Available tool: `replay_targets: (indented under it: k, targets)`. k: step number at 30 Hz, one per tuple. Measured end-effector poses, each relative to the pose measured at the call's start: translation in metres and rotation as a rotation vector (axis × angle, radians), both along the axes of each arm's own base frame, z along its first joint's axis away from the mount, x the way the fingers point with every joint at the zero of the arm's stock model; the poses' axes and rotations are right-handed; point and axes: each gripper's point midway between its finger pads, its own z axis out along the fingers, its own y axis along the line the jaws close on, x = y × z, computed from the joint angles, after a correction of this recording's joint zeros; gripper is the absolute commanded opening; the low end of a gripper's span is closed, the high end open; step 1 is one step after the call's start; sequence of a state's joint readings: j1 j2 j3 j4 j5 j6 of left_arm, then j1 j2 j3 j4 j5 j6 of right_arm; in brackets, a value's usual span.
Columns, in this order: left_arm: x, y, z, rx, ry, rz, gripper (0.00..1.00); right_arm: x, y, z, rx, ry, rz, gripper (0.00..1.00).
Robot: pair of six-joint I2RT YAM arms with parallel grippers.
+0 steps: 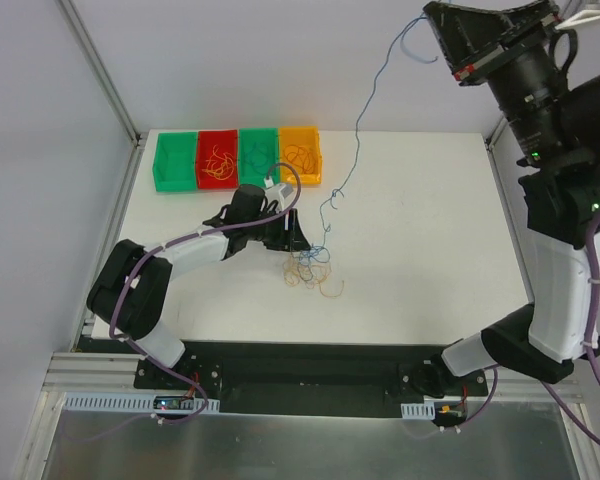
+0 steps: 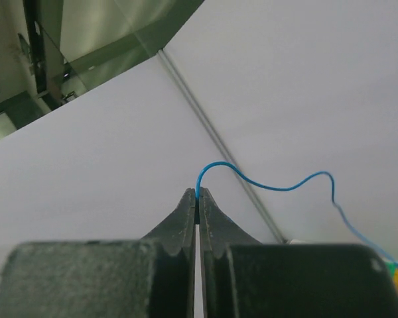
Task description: Untangle the cables
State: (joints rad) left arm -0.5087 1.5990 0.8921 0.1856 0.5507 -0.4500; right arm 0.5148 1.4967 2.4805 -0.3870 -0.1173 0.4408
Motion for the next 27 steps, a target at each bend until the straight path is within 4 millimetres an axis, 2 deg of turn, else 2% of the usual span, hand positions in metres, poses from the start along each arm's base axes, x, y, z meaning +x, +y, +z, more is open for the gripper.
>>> replay_targets:
  k: [2,7,10,12,14,21,24,27]
  targets:
    - [0.001,0.001,-0.001,0.01,0.004,0.009,0.54,-0.008,-0.018,0.011,-0.005,-0.057,-0.081,0.0]
    - [0.003,0.006,-0.007,0.037,0.025,0.03,0.6,-0.042,-0.058,0.034,0.003,-0.177,-0.212,0.01]
    - [0.004,0.008,-0.007,0.047,0.012,0.025,0.75,-0.051,-0.07,0.036,-0.006,-0.206,-0.256,0.0]
    - [0.004,0.007,0.003,0.037,-0.03,0.008,0.85,-0.052,-0.072,0.031,-0.019,-0.207,-0.268,0.0]
    - [0.003,0.004,0.025,-0.015,-0.097,-0.022,0.94,-0.043,-0.067,0.022,-0.041,-0.187,-0.267,0.0]
    - [-0.025,-0.004,0.144,-0.276,-0.52,-0.131,0.94,-0.003,-0.036,-0.023,-0.145,-0.076,-0.221,0.0]
    - [-0.035,-0.018,0.174,-0.334,-0.614,-0.176,0.92,0.002,-0.03,-0.034,-0.166,-0.051,-0.199,0.0]
    - [-0.049,-0.046,0.188,-0.371,-0.657,-0.254,0.94,-0.001,-0.028,-0.034,-0.162,-0.051,-0.18,0.0]
